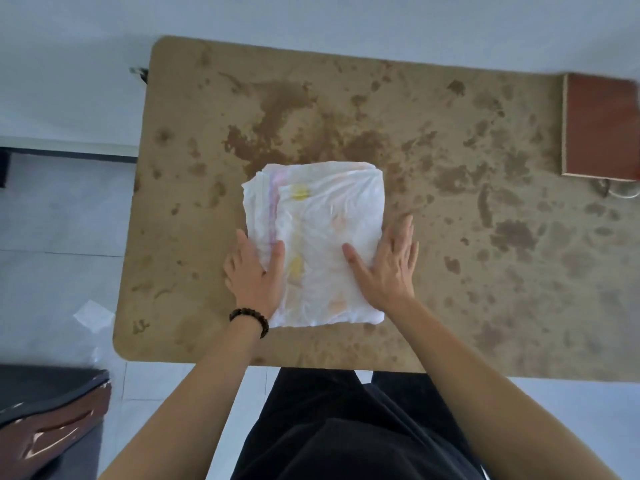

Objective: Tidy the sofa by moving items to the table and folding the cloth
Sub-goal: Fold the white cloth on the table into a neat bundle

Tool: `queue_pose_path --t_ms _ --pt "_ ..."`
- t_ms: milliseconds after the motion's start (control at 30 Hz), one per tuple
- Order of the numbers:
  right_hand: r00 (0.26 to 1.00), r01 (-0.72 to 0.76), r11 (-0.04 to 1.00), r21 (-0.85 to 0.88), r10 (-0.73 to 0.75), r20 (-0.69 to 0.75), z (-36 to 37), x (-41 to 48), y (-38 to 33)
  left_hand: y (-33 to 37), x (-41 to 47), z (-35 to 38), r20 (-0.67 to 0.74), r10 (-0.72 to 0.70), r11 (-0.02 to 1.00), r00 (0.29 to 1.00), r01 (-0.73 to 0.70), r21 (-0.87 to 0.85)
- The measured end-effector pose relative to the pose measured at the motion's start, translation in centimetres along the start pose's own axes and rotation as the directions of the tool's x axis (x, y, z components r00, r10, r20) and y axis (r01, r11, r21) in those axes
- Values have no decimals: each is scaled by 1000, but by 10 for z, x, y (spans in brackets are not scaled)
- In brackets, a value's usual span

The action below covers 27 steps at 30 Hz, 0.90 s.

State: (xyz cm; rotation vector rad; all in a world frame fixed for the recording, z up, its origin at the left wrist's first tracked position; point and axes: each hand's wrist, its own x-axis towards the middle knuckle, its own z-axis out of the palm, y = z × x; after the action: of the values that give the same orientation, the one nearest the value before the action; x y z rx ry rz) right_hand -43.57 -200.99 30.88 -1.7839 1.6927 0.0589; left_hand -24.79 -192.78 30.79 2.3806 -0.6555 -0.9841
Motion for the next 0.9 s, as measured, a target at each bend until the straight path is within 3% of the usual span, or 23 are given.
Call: queue_pose_path --t_ms 133,200,267,333,400,500,633,767,900 --pt "997 72 955 287 -71 -12 17 -16 -12 4 -7 18 12 111 994 994 -111 -4" --pt "1000 4 896 445 9 -28 9 -17 -18 9 -7 17 27 155 985 987 -153 -84" --pt "993 -118 796 593 83 85 -6 -15 -20 9 0 13 30 175 969 984 -167 -182" --pt "968 -223 680 698 71 241 -21 -14 -17 9 7 8 131 133 938 982 -82 -338" --pt "942 -288 610 738 41 334 -35 -16 -13 8 4 4 229 81 898 970 28 -439" --pt "942 -277 572 772 5 335 -61 -27 -11 7 -15 4 304 2 835 953 166 -525" --pt "947 -179 575 799 -119 298 -109 -54 -9 25 -68 -2 449 -106 626 887 410 -663" --pt "915 -72 541 838 -299 271 -157 -89 -2 60 -125 -2 588 72 455 806 498 -738" --pt "862 -41 479 877 -426 273 -196 -121 17 81 -175 6 492 139 340 859 425 -839"
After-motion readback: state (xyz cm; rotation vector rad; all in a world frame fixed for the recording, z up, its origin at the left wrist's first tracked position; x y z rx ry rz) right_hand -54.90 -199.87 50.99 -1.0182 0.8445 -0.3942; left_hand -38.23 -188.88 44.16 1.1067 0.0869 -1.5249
